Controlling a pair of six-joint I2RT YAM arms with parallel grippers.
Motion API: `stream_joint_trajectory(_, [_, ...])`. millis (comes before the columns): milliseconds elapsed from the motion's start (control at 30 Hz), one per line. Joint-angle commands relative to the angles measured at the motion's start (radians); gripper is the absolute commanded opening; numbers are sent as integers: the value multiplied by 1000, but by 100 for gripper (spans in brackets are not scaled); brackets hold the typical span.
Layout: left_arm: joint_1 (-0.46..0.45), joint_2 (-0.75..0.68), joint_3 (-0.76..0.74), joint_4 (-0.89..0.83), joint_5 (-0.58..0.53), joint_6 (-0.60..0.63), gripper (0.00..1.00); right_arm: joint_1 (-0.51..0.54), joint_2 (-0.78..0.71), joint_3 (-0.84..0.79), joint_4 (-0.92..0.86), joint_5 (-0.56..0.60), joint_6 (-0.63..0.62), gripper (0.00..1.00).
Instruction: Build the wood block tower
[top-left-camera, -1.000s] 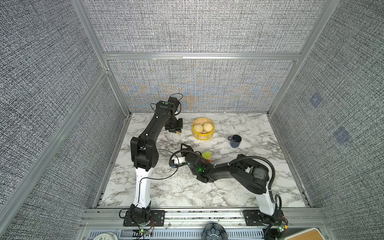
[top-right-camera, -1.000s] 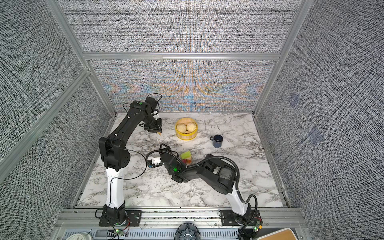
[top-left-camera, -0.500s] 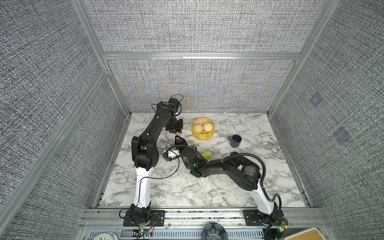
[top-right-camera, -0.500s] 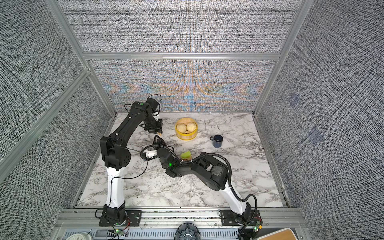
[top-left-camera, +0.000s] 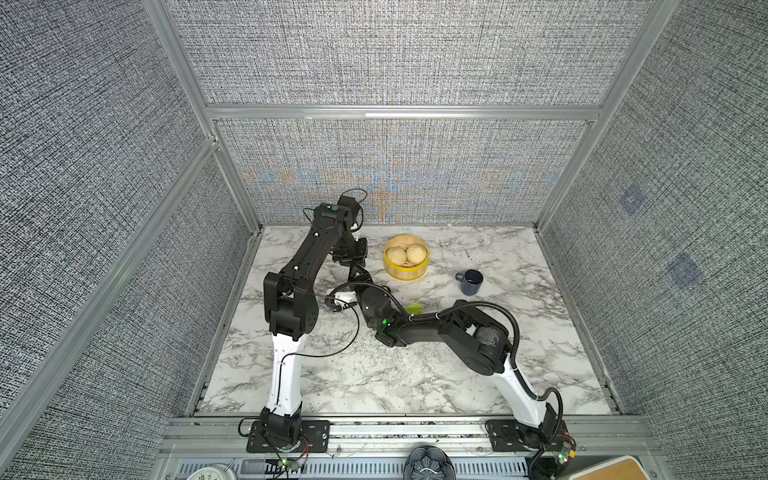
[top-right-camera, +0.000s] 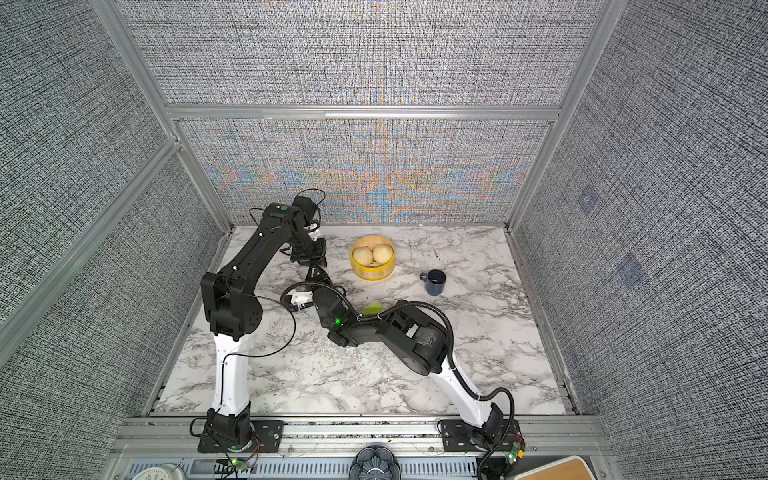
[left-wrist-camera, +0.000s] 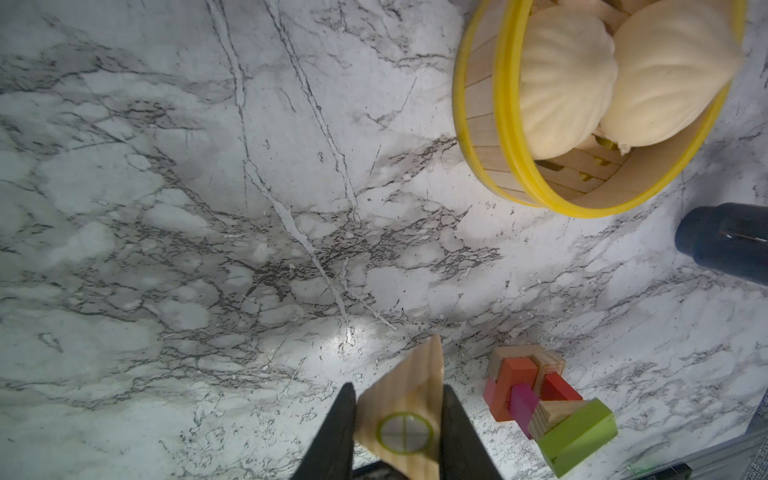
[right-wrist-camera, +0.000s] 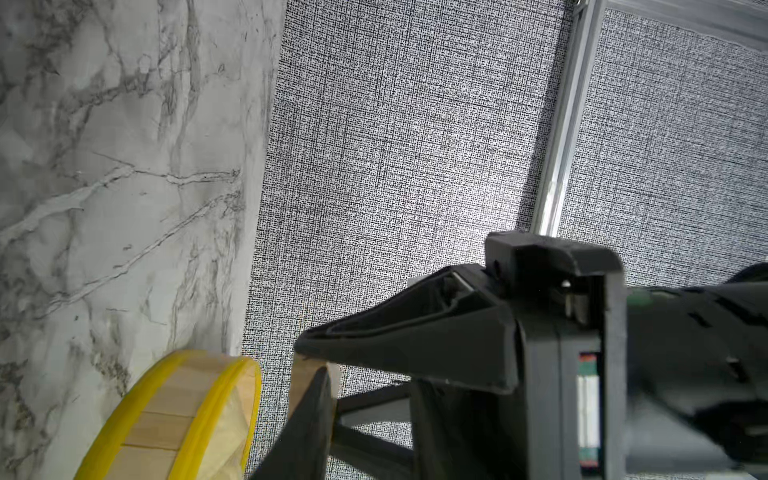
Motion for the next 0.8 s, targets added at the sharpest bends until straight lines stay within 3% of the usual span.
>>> stream_joint_trajectory(0, [2, 4, -1, 2, 17, 8, 24, -6, 5, 21, 47, 20, -18, 32])
stream_joint_trajectory(200, [2, 6, 5, 0, 24, 11, 24, -16, 11, 31, 46, 33, -25, 20])
stream_joint_trajectory(400, [2, 16, 13, -1, 36, 10, 24, -17, 14, 31, 64, 39, -35, 0])
stream_joint_trajectory(767, [3, 32, 33, -9, 39, 10, 24, -3, 3, -1, 83, 39, -24, 0])
